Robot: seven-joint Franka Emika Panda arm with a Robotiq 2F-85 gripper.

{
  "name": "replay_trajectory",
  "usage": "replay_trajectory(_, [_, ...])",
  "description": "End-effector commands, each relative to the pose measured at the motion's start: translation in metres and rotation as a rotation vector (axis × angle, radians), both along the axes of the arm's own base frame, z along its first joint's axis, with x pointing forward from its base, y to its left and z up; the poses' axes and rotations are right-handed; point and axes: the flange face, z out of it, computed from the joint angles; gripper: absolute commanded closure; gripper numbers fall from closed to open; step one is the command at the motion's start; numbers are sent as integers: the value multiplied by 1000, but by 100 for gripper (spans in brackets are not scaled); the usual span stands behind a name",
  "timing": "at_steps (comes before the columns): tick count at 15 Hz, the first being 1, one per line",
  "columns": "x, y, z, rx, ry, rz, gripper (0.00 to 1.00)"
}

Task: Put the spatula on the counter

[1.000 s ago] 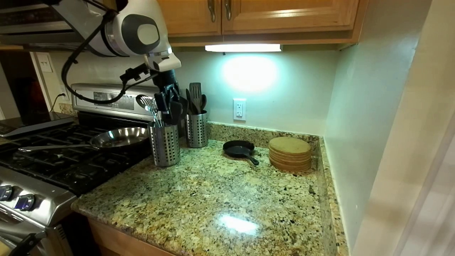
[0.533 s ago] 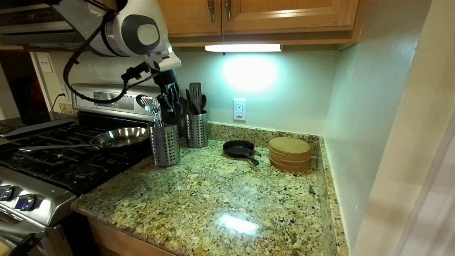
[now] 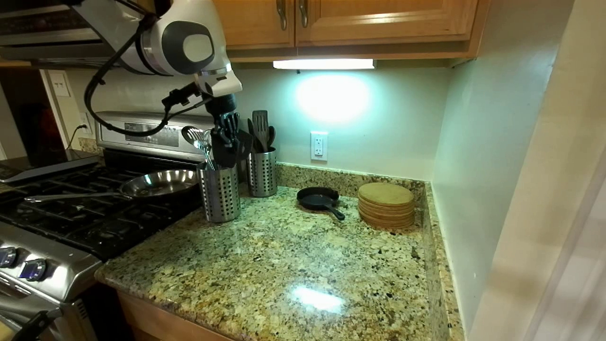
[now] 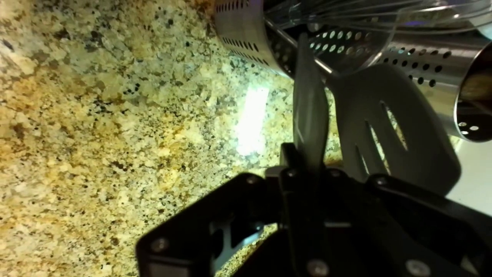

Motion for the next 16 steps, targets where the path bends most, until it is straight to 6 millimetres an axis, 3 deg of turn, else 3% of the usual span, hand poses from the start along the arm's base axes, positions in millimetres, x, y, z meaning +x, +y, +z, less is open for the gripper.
replay_trajectory(1, [-2,0,0,10,-23,10,90])
replay_trajectory(8, [-3,23,18,-38,-66,105,91])
replay_trajectory(16, [-14,28,55,-81,-131,140,90])
